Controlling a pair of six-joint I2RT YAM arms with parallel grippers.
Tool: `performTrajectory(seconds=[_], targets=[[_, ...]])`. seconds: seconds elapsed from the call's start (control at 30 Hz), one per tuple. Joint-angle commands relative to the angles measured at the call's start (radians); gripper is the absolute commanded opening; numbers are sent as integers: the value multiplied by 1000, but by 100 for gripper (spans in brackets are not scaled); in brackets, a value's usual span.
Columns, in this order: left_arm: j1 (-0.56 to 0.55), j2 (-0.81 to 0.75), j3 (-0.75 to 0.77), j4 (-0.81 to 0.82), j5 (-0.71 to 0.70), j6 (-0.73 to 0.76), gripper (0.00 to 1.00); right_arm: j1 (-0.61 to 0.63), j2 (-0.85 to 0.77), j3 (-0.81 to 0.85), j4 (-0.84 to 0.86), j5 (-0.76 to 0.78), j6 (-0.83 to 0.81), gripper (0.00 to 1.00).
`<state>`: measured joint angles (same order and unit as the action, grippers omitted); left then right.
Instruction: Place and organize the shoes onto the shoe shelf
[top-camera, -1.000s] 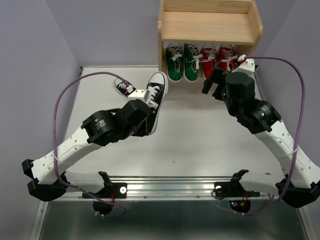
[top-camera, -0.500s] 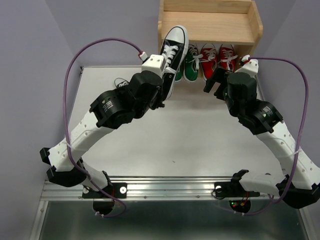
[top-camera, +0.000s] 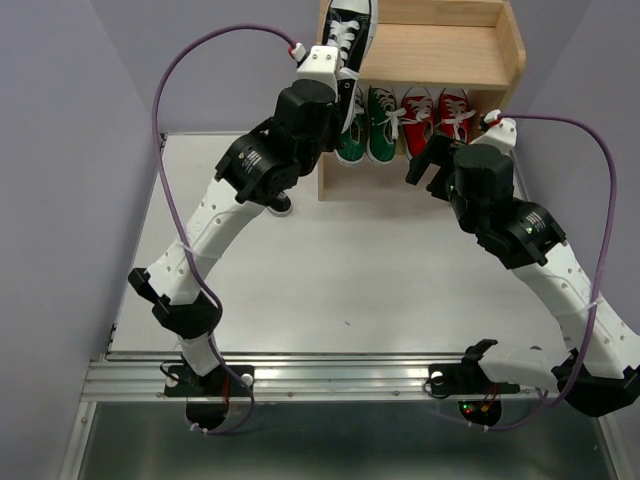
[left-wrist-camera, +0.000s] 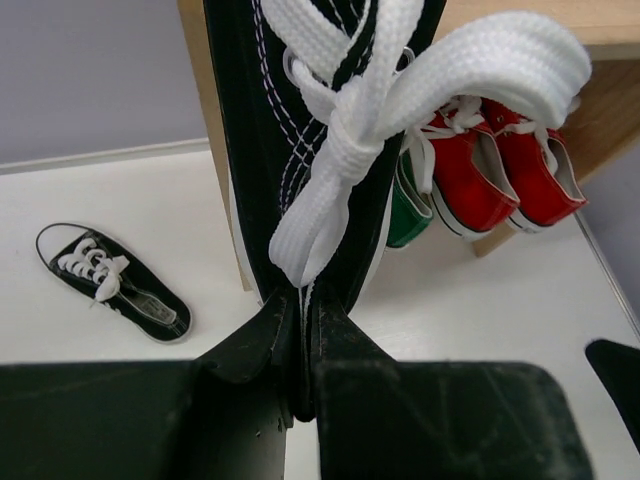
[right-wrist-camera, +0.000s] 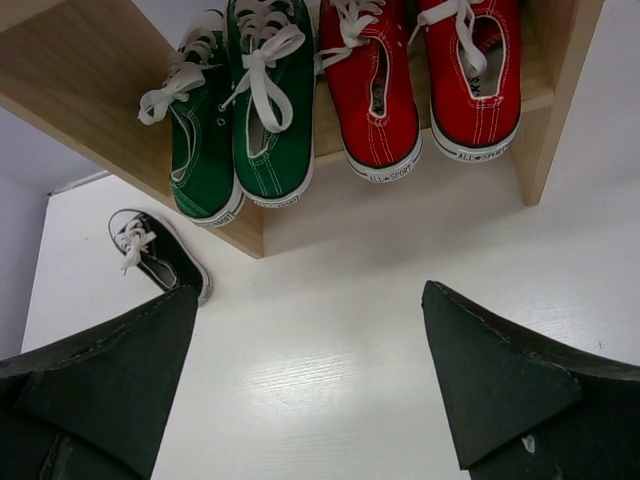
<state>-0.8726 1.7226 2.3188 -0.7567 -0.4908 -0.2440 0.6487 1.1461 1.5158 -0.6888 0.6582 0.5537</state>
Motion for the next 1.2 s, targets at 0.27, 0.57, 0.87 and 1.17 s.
performTrajectory(seconds=[0.27, 0.57, 0.87, 1.17], targets=[[69, 54, 111, 253, 104, 37, 0, 0, 23, 55, -18, -25, 31, 100], [84, 83, 133, 301, 97, 57, 0, 0, 20, 40, -21, -45, 46, 100], [90, 98, 145, 327, 83, 60, 0, 0, 7, 40, -31, -49, 57, 100], [93, 137, 189, 379, 66, 83, 0, 0, -2, 21, -28, -69, 74, 100]])
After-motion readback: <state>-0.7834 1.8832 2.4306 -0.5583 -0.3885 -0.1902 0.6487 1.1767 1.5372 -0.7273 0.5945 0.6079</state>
